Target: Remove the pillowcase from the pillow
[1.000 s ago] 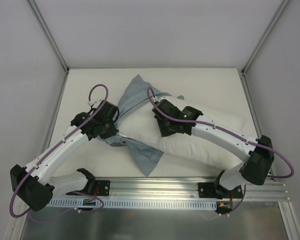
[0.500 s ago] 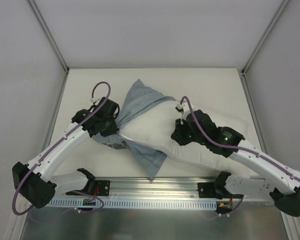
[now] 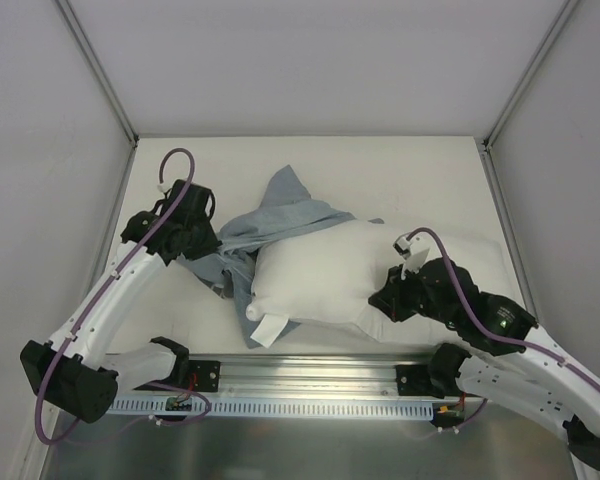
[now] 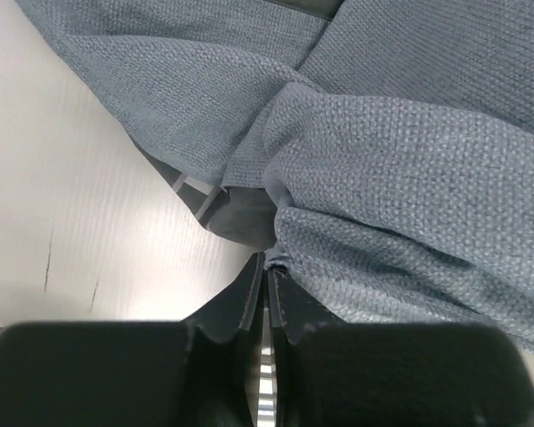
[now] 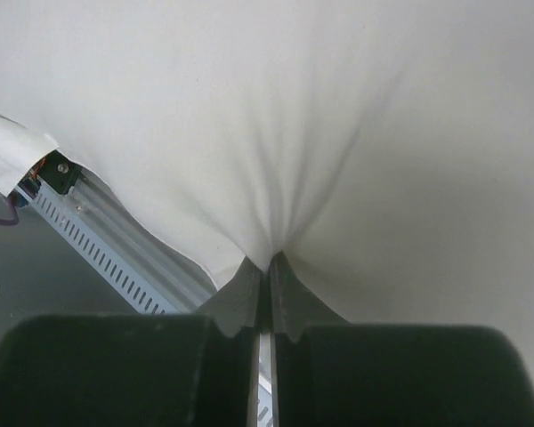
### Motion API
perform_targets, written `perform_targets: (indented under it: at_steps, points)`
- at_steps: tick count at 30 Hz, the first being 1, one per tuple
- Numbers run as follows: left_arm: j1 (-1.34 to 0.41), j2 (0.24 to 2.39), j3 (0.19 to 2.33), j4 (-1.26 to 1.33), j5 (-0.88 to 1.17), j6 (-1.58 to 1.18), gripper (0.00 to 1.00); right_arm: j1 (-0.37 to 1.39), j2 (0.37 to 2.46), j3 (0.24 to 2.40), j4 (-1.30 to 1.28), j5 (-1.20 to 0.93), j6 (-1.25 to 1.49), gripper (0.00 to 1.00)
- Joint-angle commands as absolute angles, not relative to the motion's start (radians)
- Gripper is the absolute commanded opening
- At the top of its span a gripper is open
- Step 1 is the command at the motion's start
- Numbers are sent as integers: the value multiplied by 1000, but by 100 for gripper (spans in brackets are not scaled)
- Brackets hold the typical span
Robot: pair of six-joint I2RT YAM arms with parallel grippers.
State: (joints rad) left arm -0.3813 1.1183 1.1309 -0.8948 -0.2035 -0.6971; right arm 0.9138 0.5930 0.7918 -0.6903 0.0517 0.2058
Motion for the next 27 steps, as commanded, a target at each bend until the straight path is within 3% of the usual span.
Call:
perform_targets:
  at_steps: [1,3,4,5,7,8,11,19,25,26,27]
  points:
    - [-365,1111,1180,-894,-190,-634,4,907,604,773,-772,-6,198,1]
    - [-367,1118,1189,-894,-152,-620,23,907,614,770,-765,-66,184,1]
    - [-365,1120,1192,-893,-147,-617,53,907,615,767,-762,-69,181,1]
    - [-367,1123,1206,-891,-143,-609,72,907,612,761,-759,-58,181,1]
    - [-365,1138,1253,-890,-127,-595,96,907,609,752,-752,-45,181,1]
    - [-367,1167,1276,-888,-112,-578,99,907,609,747,-755,-35,183,1]
    - [-374,1239,1376,-876,-23,-577,99,908,612,746,-758,-28,189,1]
    - [-632,1572,1664,-819,102,-519,99,913,679,761,-742,-23,189,1]
    - [-657,1770,1712,-839,153,-517,97,917,655,776,-732,-6,199,1]
    - [-661,1784,1710,-841,153,-514,88,917,649,778,-738,-6,201,1]
    - [-663,1796,1712,-841,152,-511,58,917,646,778,-742,32,199,1]
